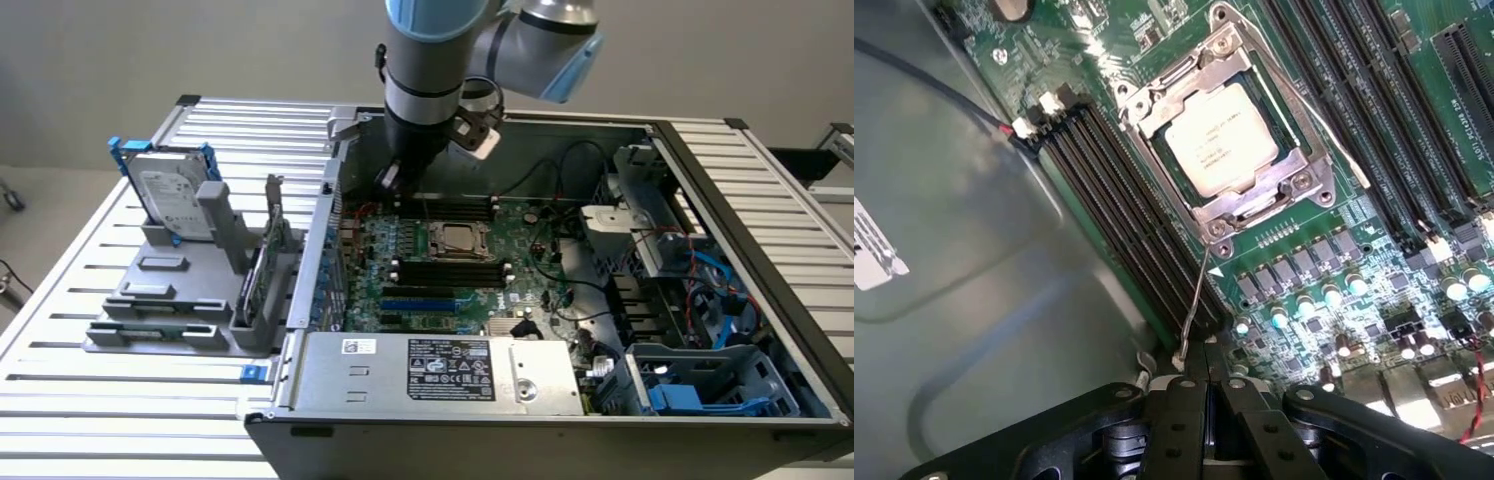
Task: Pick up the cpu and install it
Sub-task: 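Install the first cpu locking lever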
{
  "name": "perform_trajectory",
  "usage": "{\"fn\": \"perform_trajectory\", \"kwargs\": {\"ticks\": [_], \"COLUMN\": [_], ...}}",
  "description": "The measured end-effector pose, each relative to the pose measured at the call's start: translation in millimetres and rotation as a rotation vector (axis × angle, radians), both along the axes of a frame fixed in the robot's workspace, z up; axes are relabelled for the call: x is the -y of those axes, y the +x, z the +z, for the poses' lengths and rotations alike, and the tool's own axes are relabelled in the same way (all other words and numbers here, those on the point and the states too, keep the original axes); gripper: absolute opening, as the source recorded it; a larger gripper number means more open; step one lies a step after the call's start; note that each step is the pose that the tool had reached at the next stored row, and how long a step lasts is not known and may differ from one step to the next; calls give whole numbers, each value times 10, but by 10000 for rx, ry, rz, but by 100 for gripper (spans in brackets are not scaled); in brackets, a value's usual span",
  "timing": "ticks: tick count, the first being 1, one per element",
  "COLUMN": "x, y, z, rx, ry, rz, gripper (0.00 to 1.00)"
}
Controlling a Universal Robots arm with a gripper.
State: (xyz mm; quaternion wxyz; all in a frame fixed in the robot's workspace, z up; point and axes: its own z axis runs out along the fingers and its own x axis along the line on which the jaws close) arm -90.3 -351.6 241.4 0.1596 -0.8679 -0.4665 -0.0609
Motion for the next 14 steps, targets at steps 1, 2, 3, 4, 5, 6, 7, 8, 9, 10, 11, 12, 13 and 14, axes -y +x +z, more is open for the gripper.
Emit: {"fn": "perform_trajectory", "kwargs": {"ticks": [1,2,3,4,5,6,7,8,9,10,11,12,13,14], "x": [0,-2,-3,-4,-6,-8,-10,-12,-14,-16,-17,-18,-19,-22], "y": [0,0,0,0,0,0,1,1,1,1,1,2,1,1], "z": [0,0,0,0,0,0,0,0,0,0,0,-3,-8,-14], "rx": [62,136,225,323,428,536,656,770,887,1020,1139,1222,1262,1285], "ry": [0,1,1,1,-1,-1,-2,-4,-8,-20,-52,-83,-108,-125], "rz": [-70,-133,-193,-249,-304,-356,-412,-464,-514,-566,-620,-676,-720,-757], "gripper": [11,11,11,11,11,11,11,11,11,11,11,11,11,11]}}
